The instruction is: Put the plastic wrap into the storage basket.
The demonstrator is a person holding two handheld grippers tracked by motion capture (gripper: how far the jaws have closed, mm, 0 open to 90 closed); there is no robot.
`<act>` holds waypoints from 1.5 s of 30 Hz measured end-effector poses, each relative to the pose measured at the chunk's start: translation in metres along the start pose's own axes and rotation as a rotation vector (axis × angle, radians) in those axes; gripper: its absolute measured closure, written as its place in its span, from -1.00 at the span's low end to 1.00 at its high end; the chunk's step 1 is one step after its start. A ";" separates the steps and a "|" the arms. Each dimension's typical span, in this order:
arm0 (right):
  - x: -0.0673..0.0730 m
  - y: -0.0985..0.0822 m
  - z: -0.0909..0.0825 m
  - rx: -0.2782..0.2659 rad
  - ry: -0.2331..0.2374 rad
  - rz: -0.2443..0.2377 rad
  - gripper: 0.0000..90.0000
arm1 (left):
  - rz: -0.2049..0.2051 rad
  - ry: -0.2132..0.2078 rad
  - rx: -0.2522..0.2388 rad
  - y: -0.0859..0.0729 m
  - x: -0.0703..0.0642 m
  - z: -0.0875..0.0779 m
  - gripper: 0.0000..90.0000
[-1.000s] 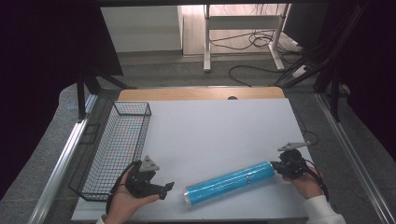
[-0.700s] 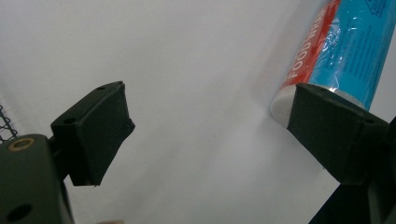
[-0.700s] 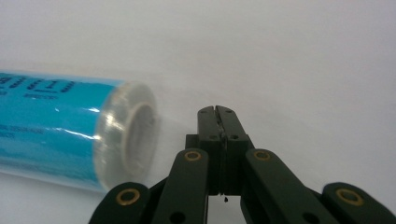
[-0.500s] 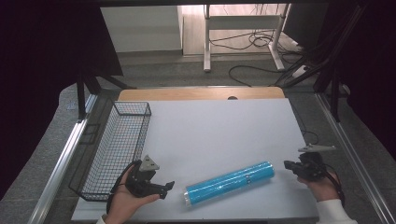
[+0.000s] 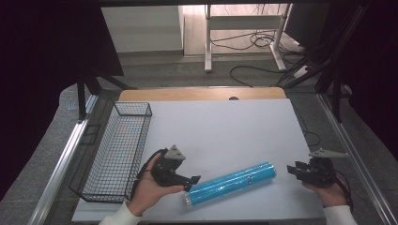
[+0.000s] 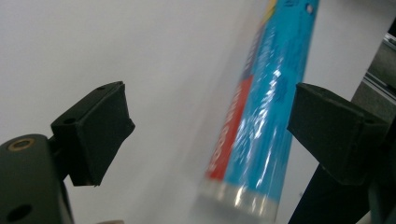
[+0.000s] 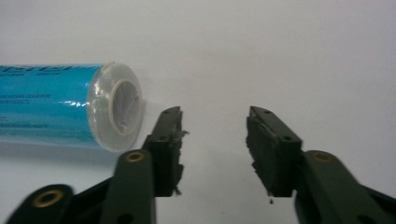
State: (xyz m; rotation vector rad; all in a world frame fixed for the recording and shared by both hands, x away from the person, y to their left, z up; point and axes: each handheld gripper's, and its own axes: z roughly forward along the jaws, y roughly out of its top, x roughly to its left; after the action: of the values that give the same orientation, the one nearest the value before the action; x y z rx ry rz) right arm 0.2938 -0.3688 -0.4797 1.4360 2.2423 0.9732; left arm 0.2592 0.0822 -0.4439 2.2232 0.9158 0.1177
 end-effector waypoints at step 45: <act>-0.007 -0.005 0.004 0.003 -0.077 -0.005 -0.19 | 0.204 -0.136 0.445 0.064 -0.054 0.140 -0.36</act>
State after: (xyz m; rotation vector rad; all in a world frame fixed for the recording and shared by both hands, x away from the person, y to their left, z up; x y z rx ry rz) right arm 0.2958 -0.3752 -0.4873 1.4429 2.1920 0.8982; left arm 0.3027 -0.0665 -0.4964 2.6951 0.6872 -0.1581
